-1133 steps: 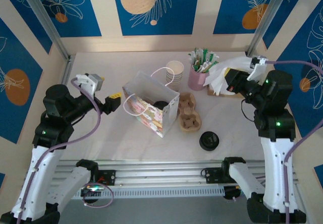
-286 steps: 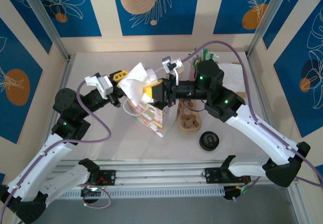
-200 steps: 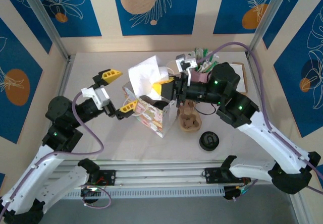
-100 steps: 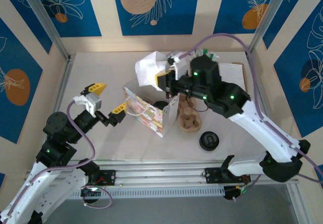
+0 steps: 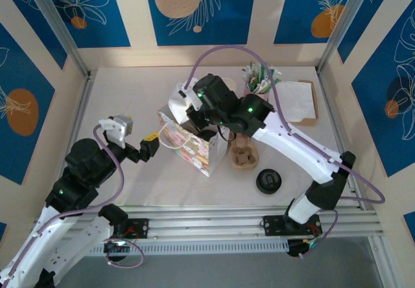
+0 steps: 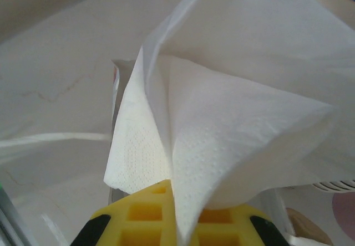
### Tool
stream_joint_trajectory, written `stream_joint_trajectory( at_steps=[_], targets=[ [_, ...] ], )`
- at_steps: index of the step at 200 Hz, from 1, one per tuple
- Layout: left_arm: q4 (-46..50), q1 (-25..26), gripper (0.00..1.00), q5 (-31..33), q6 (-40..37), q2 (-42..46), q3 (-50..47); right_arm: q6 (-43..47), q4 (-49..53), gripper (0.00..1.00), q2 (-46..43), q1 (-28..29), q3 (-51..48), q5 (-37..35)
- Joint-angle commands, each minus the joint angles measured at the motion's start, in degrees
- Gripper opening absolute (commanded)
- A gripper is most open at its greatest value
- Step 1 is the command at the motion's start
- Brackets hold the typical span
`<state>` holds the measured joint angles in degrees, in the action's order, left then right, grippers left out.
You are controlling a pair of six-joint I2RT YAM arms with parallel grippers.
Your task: Pack the takeout coffee
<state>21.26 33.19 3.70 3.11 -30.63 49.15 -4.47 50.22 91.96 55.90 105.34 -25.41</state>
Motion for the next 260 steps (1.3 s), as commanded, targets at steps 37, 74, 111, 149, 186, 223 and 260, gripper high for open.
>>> stream_joint_trajectory(
  at_steps=[37, 74, 111, 149, 186, 223, 260],
  targets=[
    [4.8, 0.5, 1.00, 5.5, 0.3, -0.3, 3.7, 0.3, 11.6, 0.00, 7.1, 1.0, 8.0, 0.9],
    [6.2, 0.5, 1.00, 7.5, 0.0, -1.0, 4.5, -1.0, 15.3, 0.01, 10.9, 0.1, 10.5, 0.4],
    [7.3, 0.5, 1.00, 8.2, 0.7, -1.3, 4.7, -4.2, 16.7, 0.10, 12.2, -2.8, 12.0, 4.0],
    [8.5, 0.4, 1.00, 11.4, 1.5, -3.0, 6.3, -5.5, 14.9, 0.36, 11.2, -3.8, 13.2, 11.5],
    [7.4, 0.5, 1.00, 13.4, 1.5, -4.4, 7.6, -5.5, 11.5, 0.52, 6.1, -1.9, 13.5, 8.9],
    [4.1, 0.5, 1.00, 17.6, 0.6, -6.0, 8.1, -5.7, -3.4, 0.53, -8.2, -0.6, 0.5, -0.5],
    [1.1, 0.5, 1.00, 24.0, -7.3, -10.6, 11.3, -5.1, -33.1, 0.82, -31.2, -3.6, -27.9, -7.5]
  ],
)
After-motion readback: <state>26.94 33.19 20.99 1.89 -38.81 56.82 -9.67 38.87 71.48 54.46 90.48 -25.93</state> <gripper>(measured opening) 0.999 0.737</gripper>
